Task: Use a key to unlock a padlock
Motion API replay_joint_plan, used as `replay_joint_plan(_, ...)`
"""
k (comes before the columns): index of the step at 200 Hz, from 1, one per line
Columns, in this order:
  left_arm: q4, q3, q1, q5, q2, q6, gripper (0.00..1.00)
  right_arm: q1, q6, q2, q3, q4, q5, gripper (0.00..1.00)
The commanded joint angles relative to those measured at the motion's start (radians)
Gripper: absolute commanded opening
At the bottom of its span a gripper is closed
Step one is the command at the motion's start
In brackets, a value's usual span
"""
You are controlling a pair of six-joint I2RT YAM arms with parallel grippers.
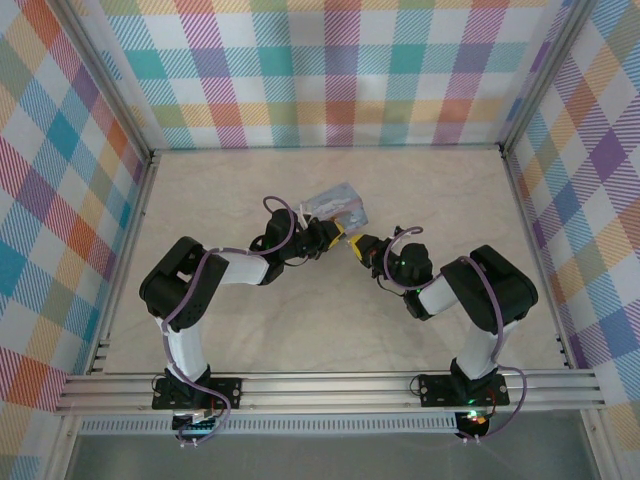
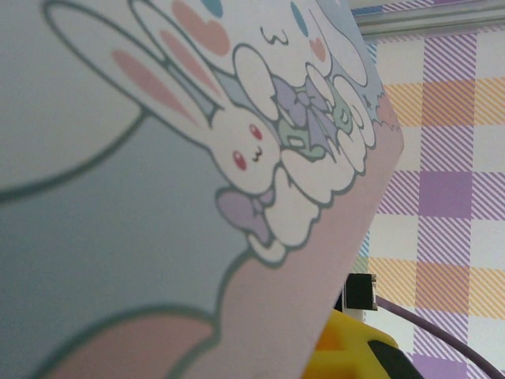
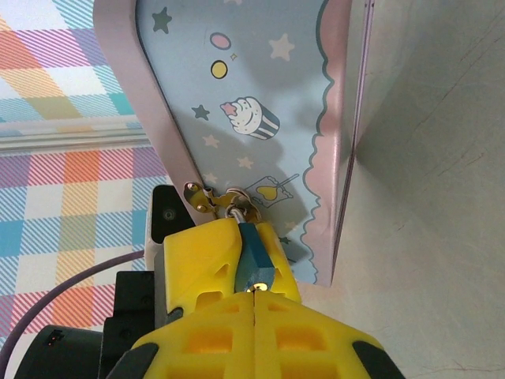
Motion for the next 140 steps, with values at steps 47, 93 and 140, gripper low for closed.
replay_joint_plan(47, 0.09, -0.014, -0.014, 0.057, 0.001, -0.026, 0.11, 0.041, -0.004, 0.027, 0.027, 0.054, 0.012, 0.0)
replay_joint_plan(93, 0.107, -0.011, -0.014, 0.058, 0.008, -0.041, 0.11, 0.067, -0.083, 0.015, 0.022, 0.054, 0.048, 0.0)
replay_joint_plan(140, 0.124, -0.015, -0.014, 0.063, 0.006, -0.051, 0.11, 0.076, -0.184, -0.023, 0.018, 0.053, 0.093, 0.0)
